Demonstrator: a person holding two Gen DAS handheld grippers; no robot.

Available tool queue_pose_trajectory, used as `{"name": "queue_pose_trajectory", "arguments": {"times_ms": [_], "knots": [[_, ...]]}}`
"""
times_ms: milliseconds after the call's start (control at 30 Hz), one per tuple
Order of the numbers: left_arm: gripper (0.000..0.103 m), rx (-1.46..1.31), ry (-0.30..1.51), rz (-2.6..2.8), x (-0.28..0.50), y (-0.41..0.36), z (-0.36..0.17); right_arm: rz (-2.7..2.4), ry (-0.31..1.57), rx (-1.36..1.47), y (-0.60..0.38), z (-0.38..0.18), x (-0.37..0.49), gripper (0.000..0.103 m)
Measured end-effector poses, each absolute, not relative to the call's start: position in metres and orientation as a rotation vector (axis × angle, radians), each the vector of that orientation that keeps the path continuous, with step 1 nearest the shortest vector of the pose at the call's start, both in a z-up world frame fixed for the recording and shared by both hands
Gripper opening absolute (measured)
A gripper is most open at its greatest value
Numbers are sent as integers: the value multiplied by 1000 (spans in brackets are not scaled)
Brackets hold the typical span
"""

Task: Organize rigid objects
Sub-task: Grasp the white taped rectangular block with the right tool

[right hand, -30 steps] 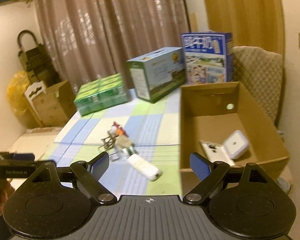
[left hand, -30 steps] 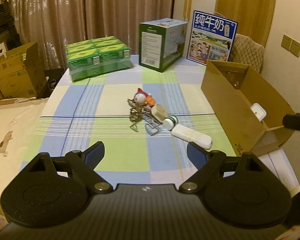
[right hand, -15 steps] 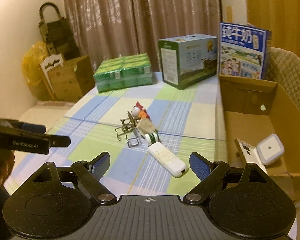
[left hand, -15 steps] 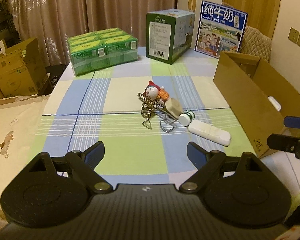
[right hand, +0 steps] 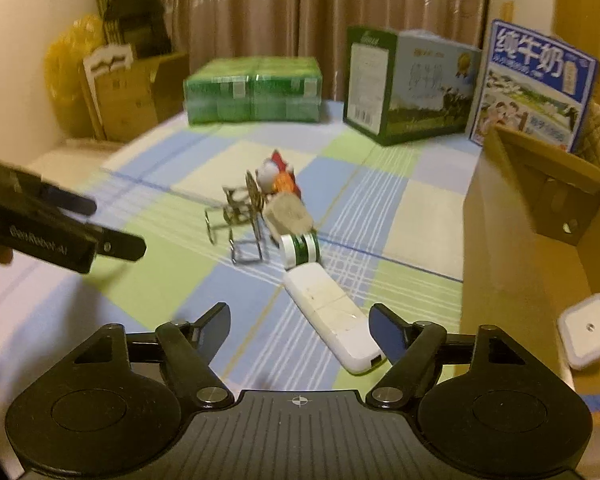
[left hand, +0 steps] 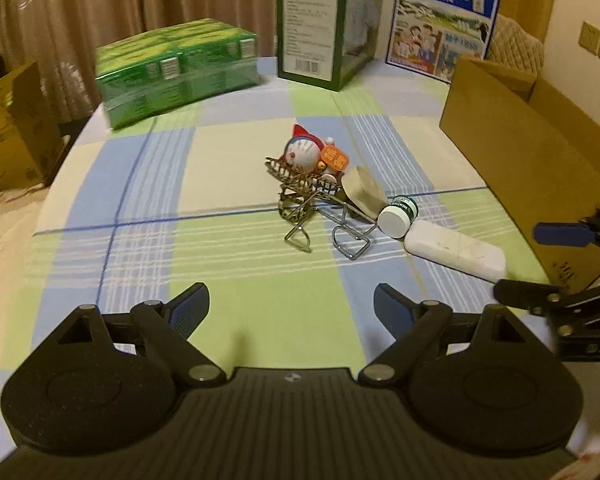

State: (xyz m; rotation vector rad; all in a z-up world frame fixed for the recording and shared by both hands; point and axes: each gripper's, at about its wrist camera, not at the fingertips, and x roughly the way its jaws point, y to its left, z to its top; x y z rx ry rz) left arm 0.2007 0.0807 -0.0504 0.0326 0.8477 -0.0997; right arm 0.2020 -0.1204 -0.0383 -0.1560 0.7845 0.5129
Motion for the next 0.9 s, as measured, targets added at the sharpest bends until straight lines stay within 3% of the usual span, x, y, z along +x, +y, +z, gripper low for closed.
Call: {"name": "queue_pose_trajectory", "arguments": {"times_ms": [267,500,567,667,900], "knots": [[86,30,885,-131,232,80,-82,472,831,-278,-104,-87,239,68],[86,15,885,-156,246,78,-87,452,872,-176,-112,-100,264,67],[86,11,889,-157,246,79,-87,434,902,-122,-114,-98,266,51],[86,7,881,-155,245,81,-85,427,934,-81,-114,-90,262,38],[86,-9,884,-151,247,84,-86,512,942,-9,-106,-86,251,38]]}}
